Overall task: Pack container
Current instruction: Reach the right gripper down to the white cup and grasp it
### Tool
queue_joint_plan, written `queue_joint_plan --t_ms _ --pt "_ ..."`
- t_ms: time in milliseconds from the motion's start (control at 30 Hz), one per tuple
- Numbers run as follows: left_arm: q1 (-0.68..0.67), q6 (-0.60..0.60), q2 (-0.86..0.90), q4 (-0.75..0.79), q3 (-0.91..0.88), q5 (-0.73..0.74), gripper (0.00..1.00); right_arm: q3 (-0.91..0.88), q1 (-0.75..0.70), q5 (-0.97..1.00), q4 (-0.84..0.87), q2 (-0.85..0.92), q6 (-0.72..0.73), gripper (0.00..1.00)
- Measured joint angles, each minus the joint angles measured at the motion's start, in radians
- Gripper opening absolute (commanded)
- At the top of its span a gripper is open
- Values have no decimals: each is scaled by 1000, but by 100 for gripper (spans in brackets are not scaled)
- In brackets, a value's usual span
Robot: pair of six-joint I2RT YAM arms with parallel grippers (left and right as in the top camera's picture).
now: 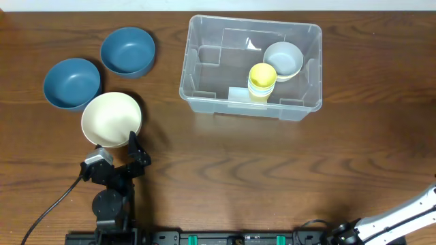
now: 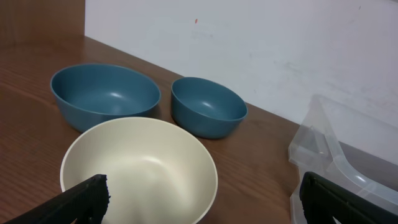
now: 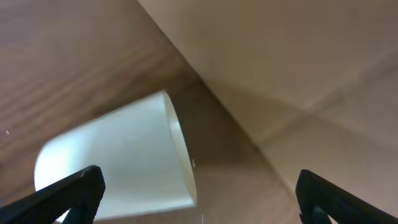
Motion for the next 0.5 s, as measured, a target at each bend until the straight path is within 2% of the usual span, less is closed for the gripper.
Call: queue_joint_plan --t_ms 333,500 --pt "0 0 0 0 0 0 98 0 32 -113 78 94 -69 98" --pt "0 0 0 0 0 0 98 3 52 -151 102 164 -75 92"
